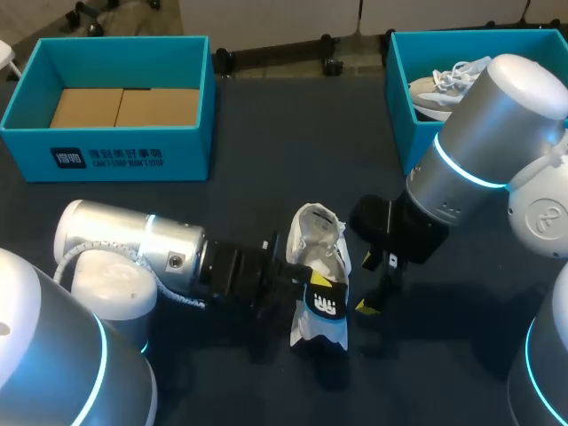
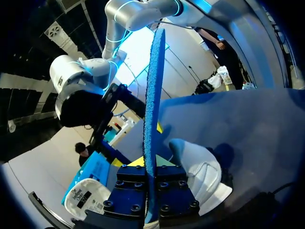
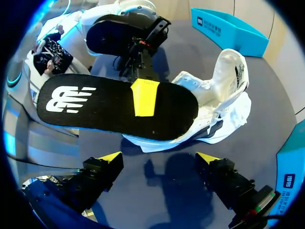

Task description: Take the shoe out of the shoebox, open the shoe tongue, remove and reinsert the insole, then place the shoe into the shoebox

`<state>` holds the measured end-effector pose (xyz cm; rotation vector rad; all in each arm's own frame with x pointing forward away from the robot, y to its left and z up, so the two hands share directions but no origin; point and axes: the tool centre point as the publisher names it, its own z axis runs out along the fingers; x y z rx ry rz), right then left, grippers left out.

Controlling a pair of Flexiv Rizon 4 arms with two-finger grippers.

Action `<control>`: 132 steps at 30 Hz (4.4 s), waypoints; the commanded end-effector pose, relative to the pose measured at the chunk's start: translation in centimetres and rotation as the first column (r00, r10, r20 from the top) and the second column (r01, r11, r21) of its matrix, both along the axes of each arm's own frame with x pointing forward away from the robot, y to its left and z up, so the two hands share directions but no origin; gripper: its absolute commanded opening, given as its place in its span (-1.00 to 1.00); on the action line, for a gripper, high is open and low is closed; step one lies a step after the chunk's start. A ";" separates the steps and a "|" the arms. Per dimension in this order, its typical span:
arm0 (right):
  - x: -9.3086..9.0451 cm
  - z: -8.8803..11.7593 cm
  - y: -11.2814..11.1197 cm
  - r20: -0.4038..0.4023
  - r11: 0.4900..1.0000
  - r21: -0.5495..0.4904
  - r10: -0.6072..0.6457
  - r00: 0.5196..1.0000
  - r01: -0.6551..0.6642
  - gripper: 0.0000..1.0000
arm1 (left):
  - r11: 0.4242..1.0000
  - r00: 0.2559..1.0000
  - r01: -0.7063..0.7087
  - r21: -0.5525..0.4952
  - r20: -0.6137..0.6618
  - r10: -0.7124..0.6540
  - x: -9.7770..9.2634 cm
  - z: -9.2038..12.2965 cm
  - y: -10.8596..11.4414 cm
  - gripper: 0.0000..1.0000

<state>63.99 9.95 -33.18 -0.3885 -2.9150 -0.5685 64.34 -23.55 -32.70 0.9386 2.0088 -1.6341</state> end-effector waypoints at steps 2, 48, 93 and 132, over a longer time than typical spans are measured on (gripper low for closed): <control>0.0 -0.1 0.1 0.000 1.000 0.000 0.000 1.000 0.000 1.00 | 1.000 1.000 -0.013 0.009 0.005 0.013 1.2 -1.4 -0.4 -1.00; 0.0 -0.1 0.1 0.000 1.000 0.000 0.000 1.000 0.000 1.00 | 0.999 0.996 -0.025 -0.022 0.088 0.027 -0.4 -1.2 -0.9 -1.00; 0.0 -0.1 0.1 0.000 1.000 0.000 0.000 1.000 0.000 1.00 | 0.994 0.985 -0.051 -0.101 0.160 0.067 -0.6 0.3 -0.6 -1.00; 0.0 -0.1 0.1 0.000 1.000 0.000 0.000 1.000 0.000 1.00 | 0.978 0.955 -0.136 -0.158 0.242 0.172 -0.2 0.9 0.0 -1.00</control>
